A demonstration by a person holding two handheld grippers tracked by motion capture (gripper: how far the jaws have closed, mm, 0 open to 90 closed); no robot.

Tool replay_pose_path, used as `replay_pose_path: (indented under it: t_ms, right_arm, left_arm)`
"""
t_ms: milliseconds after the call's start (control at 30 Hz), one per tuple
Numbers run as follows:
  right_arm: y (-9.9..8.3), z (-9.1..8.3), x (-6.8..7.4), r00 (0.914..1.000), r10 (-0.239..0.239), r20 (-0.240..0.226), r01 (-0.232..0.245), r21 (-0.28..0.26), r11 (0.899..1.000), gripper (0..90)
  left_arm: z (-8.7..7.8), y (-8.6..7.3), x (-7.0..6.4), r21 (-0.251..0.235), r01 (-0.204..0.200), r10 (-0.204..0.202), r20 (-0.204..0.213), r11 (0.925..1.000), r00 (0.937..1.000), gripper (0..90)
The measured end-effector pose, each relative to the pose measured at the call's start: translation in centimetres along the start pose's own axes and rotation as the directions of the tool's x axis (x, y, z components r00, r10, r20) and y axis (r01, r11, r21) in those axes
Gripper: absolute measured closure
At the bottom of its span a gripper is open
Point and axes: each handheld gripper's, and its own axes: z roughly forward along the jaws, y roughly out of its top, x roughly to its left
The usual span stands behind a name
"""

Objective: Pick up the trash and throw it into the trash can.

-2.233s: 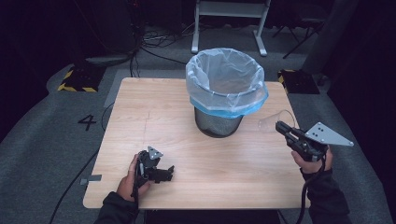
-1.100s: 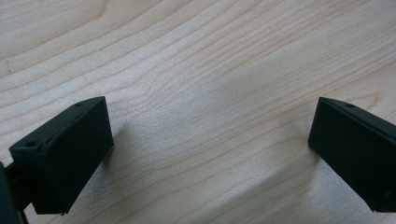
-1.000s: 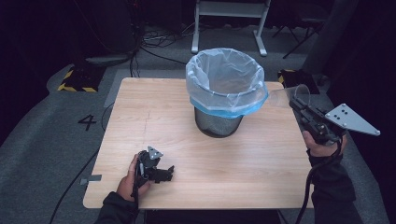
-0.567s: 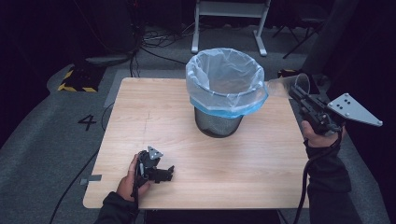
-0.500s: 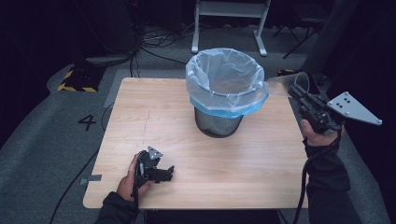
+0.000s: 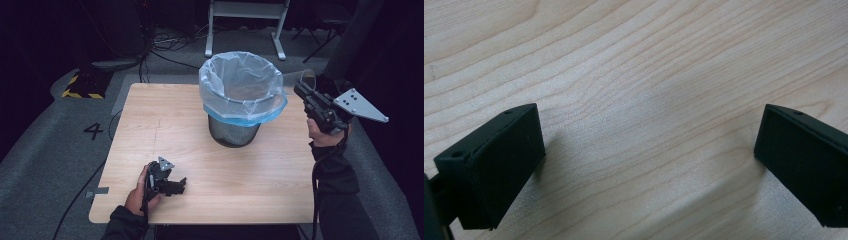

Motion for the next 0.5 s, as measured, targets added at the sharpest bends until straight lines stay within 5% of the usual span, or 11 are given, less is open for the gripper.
replay_pose_path:
  t_ms: [500]
  right_arm:
    - [-1.5, 4.3, 2.0, 0.9926, 0.091, -0.080, -0.090, 0.021, 0.996, 85.6]
  left_arm:
    - [0.0, 0.0, 0.0, 0.001, -0.001, 0.001, 0.000, 1.0000, 1.0000, 0.0]
